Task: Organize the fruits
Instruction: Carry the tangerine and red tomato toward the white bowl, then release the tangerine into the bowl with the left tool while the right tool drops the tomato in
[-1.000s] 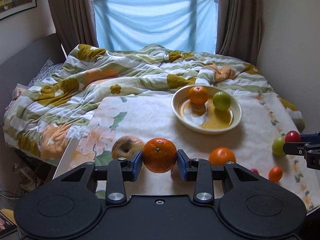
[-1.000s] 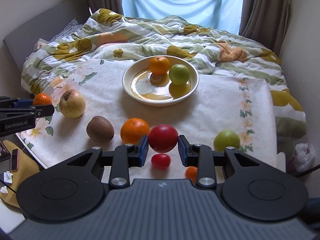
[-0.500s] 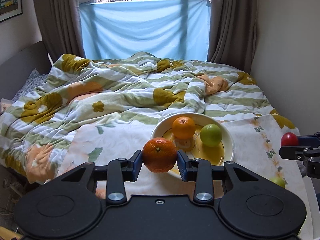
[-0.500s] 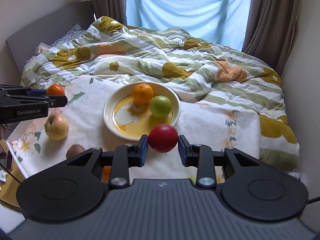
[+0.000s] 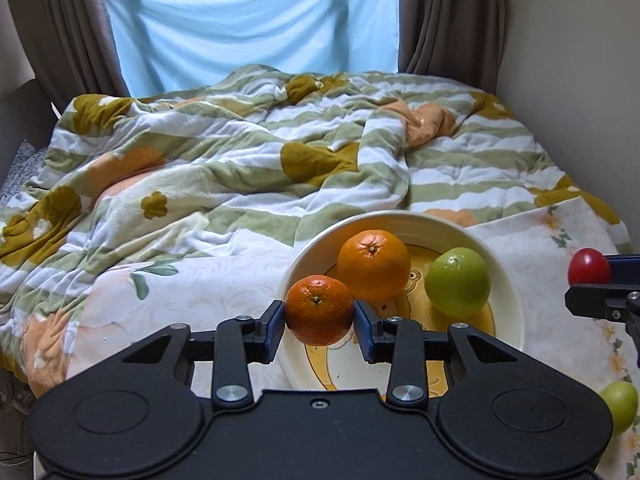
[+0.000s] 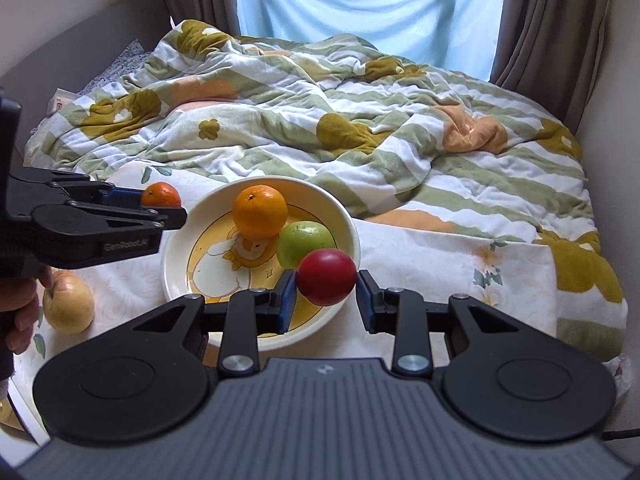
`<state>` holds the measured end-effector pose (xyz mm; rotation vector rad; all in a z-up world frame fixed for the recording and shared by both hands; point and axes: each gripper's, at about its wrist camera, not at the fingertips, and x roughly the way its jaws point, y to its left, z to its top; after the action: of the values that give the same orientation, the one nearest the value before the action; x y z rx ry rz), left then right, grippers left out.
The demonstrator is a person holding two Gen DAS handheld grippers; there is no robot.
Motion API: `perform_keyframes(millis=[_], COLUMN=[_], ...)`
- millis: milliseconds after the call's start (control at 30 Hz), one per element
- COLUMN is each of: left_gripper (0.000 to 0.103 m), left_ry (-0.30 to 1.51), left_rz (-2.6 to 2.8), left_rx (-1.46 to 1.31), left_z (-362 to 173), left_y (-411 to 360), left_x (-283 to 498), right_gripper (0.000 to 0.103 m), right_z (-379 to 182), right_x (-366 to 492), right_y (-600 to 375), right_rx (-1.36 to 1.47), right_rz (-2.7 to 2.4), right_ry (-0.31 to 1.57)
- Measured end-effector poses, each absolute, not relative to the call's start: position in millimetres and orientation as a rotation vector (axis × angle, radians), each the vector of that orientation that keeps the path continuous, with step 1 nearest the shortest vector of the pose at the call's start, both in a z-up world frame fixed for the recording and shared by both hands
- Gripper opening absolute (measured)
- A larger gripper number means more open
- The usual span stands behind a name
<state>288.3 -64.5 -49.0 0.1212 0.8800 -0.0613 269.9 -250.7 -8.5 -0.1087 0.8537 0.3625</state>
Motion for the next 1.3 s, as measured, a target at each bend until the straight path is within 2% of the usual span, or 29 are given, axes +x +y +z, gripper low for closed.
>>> perform_keyframes(millis=[433, 467, 500, 567, 833, 967, 1300], left_gripper=[0.043, 0.055, 0.074, 0.089, 0.089, 0.094, 0.098], left_ry=[0.943, 0.939, 0.931, 0.906, 0.877, 0.862, 0.859], left_rz=[-0.101, -0.1, -0.099, -0.1, -0.096, -0.078, -0.049], left_rx=[0.218, 0.228, 0.237, 0.254, 0.232, 0.206, 0.152], left_z=[-84.0, -83.2, -81.9, -77.3, -59.5, -50.4, -38.5], left_y=[-77.0, -78.1, -78.8, -81.1, -74.6, -68.8, -50.4], left_x=[313.8, 313.0, 311.3, 307.2, 285.2, 275.8, 251.3], right_gripper=[0.047, 0.047, 0.047, 0.048, 0.047, 0.047, 0.048], right_z=[-35.4, -35.9, -36.3, -36.3, -34.1, -33.8, -46.5], right_x=[297.0, 297.7, 298.3, 298.6, 299.3, 298.8, 298.2], right_y=[-259.0, -259.6, -260.3, -260.4, -262.0, -256.5, -228.6], right_rx=[-0.07, -0.068, -0.065, -0.061, -0.043, -0.05, -0.067], right_rz=[0.317, 0.316, 0.314, 0.31, 0.317, 0.33, 0.401], right_ry=[0.918, 0.92, 0.921, 0.922, 0.927, 0.93, 0.97])
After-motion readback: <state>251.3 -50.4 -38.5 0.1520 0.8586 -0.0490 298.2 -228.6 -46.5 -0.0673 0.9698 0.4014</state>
